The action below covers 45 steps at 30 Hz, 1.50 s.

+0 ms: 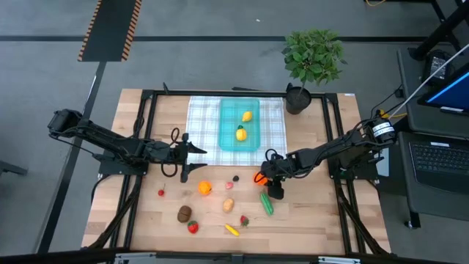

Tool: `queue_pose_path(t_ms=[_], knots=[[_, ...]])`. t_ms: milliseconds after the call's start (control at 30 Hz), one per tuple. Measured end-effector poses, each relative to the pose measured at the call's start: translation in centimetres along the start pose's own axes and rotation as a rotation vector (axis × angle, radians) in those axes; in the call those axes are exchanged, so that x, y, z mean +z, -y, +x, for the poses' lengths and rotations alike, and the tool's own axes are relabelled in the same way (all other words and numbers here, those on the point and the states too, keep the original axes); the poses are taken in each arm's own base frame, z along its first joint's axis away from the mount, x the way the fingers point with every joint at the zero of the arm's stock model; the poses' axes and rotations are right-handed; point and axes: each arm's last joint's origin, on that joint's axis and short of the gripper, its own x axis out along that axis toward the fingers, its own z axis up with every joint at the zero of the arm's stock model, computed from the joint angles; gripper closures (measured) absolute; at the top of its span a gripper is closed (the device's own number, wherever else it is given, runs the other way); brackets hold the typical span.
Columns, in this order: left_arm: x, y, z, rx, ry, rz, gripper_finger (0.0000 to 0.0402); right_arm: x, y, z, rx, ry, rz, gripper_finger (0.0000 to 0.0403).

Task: Pick and placing Produce into tupperware
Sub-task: Put the orange pumpkin into the green bin

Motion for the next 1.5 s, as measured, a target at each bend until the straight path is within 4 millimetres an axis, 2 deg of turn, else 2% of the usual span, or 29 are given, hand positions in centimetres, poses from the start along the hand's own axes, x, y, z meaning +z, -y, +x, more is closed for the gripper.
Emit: queue_pose_path(t_ms=[800, 900, 1100, 1200, 1300, 1500], knots=[[0.00, 0.00, 0.00, 0.000, 0.000, 0.000, 0.0179, -0.10, 0.09, -0.02, -0.006, -0.013, -0.004, 0.0211], [0.01, 0.00, 0.00, 0.000, 0.000, 0.000, 0.0182, -0.12, 0.10, -0.02, -0.007, -0.015, -0.006, 0.0185], [0.00, 0.00, 0.00, 0.000, 0.000, 0.000, 0.0180, -0.13, 0.12, -0.02, -0.009, -0.015, -0.007, 0.0086], [0.01, -0.01, 0.00, 0.000, 0.000, 0.001, 0.0179, -0.13, 0.12, -0.03, -0.010, -0.015, -0.005, 0.0053], [0.00, -0.01, 0.00, 0.000, 0.000, 0.007, 0.0181, -0.12, 0.11, -0.03, -0.009, -0.014, -0.006, 0.0039], [0.00, -0.01, 0.00, 0.000, 0.000, 0.008, 0.0181, 0.00, 0.06, -0.03, -0.006, -0.002, 0.015, 0.0036]])
